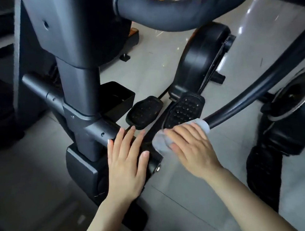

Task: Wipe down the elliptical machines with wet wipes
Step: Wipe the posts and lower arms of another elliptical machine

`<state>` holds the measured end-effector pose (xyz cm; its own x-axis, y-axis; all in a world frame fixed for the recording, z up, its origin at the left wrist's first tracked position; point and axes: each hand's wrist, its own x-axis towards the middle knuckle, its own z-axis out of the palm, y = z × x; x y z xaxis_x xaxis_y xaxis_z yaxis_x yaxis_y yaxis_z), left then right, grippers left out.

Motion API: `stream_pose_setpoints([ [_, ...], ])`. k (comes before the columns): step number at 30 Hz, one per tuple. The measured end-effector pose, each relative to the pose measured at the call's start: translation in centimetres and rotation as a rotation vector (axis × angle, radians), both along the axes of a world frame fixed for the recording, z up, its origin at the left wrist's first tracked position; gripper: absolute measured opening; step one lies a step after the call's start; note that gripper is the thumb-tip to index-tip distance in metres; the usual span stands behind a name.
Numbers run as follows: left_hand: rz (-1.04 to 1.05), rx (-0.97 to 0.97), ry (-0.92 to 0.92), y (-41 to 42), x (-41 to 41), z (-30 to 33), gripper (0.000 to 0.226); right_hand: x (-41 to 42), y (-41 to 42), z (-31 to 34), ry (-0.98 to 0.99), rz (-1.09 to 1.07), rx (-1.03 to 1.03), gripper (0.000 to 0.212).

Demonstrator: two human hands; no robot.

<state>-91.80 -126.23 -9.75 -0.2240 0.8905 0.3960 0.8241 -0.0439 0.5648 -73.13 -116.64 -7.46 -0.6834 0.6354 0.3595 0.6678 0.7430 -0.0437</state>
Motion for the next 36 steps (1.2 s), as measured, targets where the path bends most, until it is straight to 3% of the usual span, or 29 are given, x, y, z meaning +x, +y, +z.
stream_pose_setpoints([
  [4, -0.047, -0.024, 0.064, -0.1, -0.9, -0.1, 0.055, 5.7, 3.7, 1.9, -0.180, -0.221, 0.192, 0.039],
  [7, -0.035, -0.030, 0.057, 0.2, -0.7, -0.3, 0.054, 6.0, 4.1, 1.9, -0.149, -0.323, 0.223, 0.045],
  [11, -0.014, -0.033, 0.050, 0.1, -0.5, -0.2, 0.055, 0.3, 0.0, -0.8, 0.089, -0.117, 0.029, 0.038],
  [14, -0.014, -0.020, 0.036, 0.1, -0.3, -0.1, 0.055, -2.3, -1.5, -1.6, 0.116, 0.033, 0.002, 0.034],
  [17, 0.061, -0.030, 0.017, 0.1, 0.2, 0.1, 0.055, -0.3, 0.4, -1.0, -0.004, 0.123, 0.115, 0.037],
  [20, 0.146, -0.064, 0.128, 1.4, 2.8, 1.3, 0.051, 3.8, 3.8, 0.7, -0.193, 0.042, 0.277, 0.026],
  [24, 0.023, -0.023, 0.370, 3.6, 7.1, 2.4, 0.053, 9.9, 8.2, 5.4, -0.326, -0.017, 0.519, 0.035],
  [29, 0.046, -0.032, 0.419, 3.9, 7.4, 2.0, 0.061, 14.0, 10.3, 10.2, -0.499, -0.118, 0.744, 0.037],
  [32, 0.051, -0.005, 0.372, 3.8, 7.6, 2.2, 0.059, 12.6, 8.6, 6.7, -0.368, -0.168, 0.676, 0.032],
  [36, -0.145, 0.251, 0.081, 4.3, 8.4, 6.0, 0.054, 12.1, 7.1, 5.1, -0.417, 0.025, 0.497, 0.041],
])
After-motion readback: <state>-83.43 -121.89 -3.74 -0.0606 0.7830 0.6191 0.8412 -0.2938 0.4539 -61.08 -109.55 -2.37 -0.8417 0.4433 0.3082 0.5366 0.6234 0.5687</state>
